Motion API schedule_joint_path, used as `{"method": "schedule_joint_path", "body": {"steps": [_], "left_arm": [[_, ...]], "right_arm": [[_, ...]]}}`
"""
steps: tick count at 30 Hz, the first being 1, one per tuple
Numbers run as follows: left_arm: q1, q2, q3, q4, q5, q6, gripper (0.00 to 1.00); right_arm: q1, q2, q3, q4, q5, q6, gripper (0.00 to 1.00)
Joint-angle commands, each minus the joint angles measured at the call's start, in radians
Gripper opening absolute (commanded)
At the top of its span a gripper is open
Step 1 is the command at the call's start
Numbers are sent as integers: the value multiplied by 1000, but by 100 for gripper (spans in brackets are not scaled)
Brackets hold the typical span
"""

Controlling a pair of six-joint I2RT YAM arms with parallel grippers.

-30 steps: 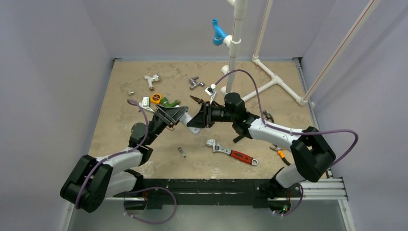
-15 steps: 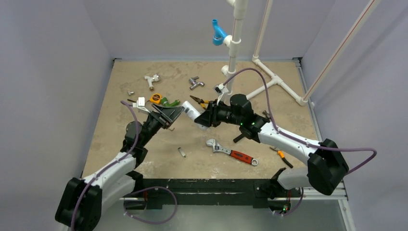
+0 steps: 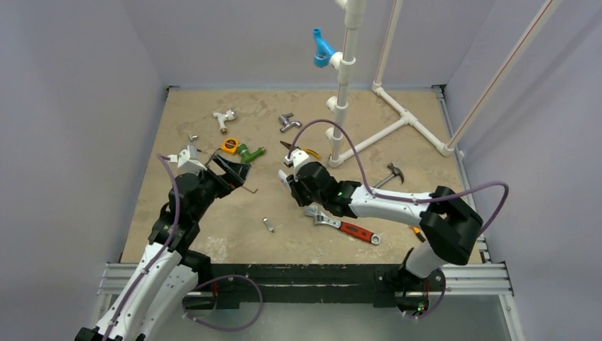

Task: Load the batteries into the remote control
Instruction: Place the remote control at the center of the board.

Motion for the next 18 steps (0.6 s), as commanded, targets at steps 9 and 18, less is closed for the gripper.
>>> {"method": "schedule_joint_path", "body": {"steps": [9, 18], "left_arm": [[13, -1, 19, -120, -45, 66, 100], [20, 14, 19, -105, -28, 70, 100]], "right_arm": [[44, 238, 85, 171, 303, -227, 0], [66, 281, 45, 249, 313, -309, 12]]}}
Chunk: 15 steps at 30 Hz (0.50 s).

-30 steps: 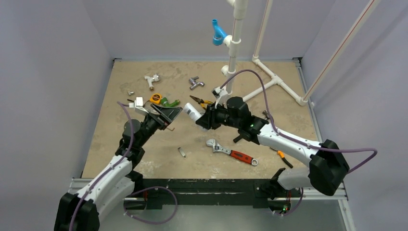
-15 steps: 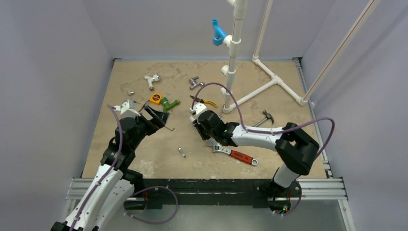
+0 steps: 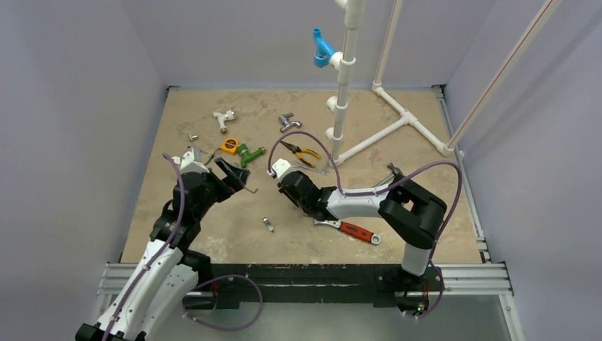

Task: Load the batteries into the remote control
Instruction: Place the remote control at the center of the board.

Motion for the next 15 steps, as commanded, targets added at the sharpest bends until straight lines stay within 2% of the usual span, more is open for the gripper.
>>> {"method": "schedule_joint_path", "body": {"steps": [1, 4, 15], "left_arm": [[14, 2, 18, 23, 10, 24, 100], [16, 6, 16, 29, 16, 24, 100], [26, 16, 20, 43, 36, 28, 100]], "right_arm": [[15, -10, -11, 89, 13, -46, 15], [24, -9, -18, 89, -8, -38, 26], [53, 9, -33, 70, -7, -16, 40]]}}
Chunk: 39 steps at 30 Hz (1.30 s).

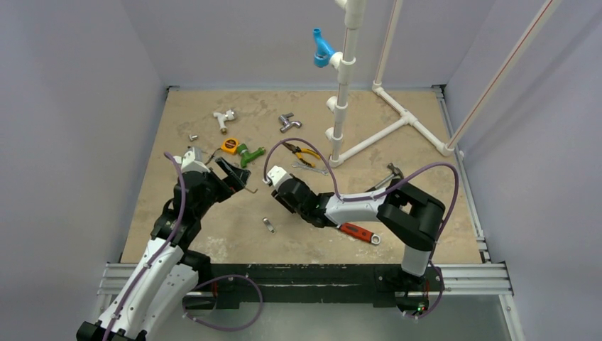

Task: Load the batteries into the remote control
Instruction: Place the remote control at the center of the board, then reset both arms

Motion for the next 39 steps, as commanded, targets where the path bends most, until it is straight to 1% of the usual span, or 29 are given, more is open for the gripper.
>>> {"method": "schedule_joint_path", "body": {"steps": [1, 7, 13, 15, 18, 20, 22, 24, 26, 30, 32, 34, 36, 39], "left_arm": [[14, -2, 19, 43, 18, 28, 100], [20, 1, 21, 39, 20, 30, 100], [23, 9, 27, 33, 18, 35, 100], [23, 10, 30, 27, 10, 39, 100], [23, 14, 34, 23, 9, 50, 100], [23, 16, 36, 23, 9, 56, 100], [23, 18, 37, 26, 11, 62, 100], [23, 19, 38, 32, 13, 66, 100], [22, 23, 38, 49, 25, 71, 100], [22, 48, 56, 47, 28, 63, 100], [21, 57, 65, 36, 22, 66, 100], [21, 57, 68, 25, 6, 71, 100], [21, 49, 61, 23, -9, 76, 100], [21, 28, 46, 29, -20, 86, 100]], "right_arm": [[10, 4, -17, 29, -2, 9, 42], [13, -41, -33, 25, -24, 20, 50], [12, -134, 4, -38, -109, 101, 57], [13, -172, 7, -41, -142, 125, 61], [10, -238, -18, -33, -148, 159, 71], [4, -297, -50, -30, -153, 204, 76], [-31, -366, -104, -24, -204, 274, 78], [-122, -454, -181, 8, -309, 365, 78], [-254, -550, -274, 48, -427, 456, 78], [-482, -737, -419, 28, -504, 524, 81], [-641, -814, -505, 35, -617, 595, 81], [-798, -882, -606, 77, -716, 666, 81], [-896, -923, -656, 74, -743, 706, 81], [-917, -970, -683, 36, -662, 702, 81]]}}
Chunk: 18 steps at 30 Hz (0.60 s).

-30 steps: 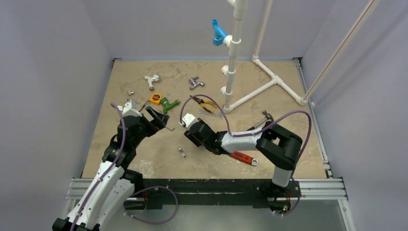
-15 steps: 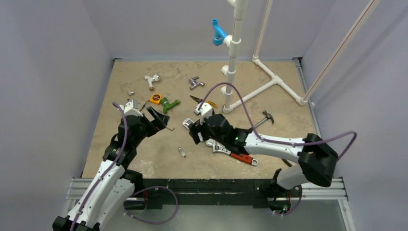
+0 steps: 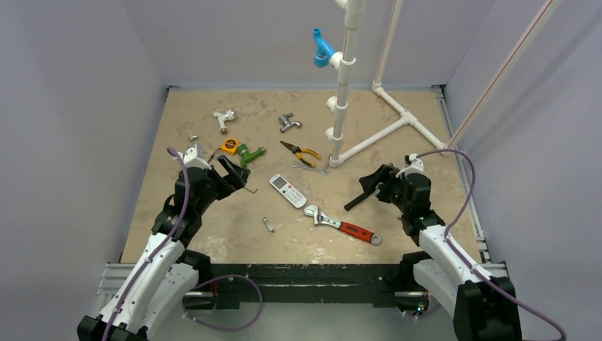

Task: Load the batteries into the remote control
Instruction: Reset both arms

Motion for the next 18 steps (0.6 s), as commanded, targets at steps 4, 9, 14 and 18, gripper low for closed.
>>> {"method": "schedule_joint_path", "body": {"steps": [4, 9, 14, 18], "left_arm": [[8, -54, 4, 35, -33, 39, 100], [8, -46, 1, 41, -38, 38, 100], [8, -34, 3, 36, -36, 35, 100], [9, -38, 0, 36, -39, 35, 100]], "right_arm": [[-23, -83, -48, 7, 39, 66, 81], [-22, -95, -66, 95, 99, 42, 93], [-19, -94, -42, 73, 172, 28, 97], [-19, -97, -40, 64, 202, 29, 99]]}}
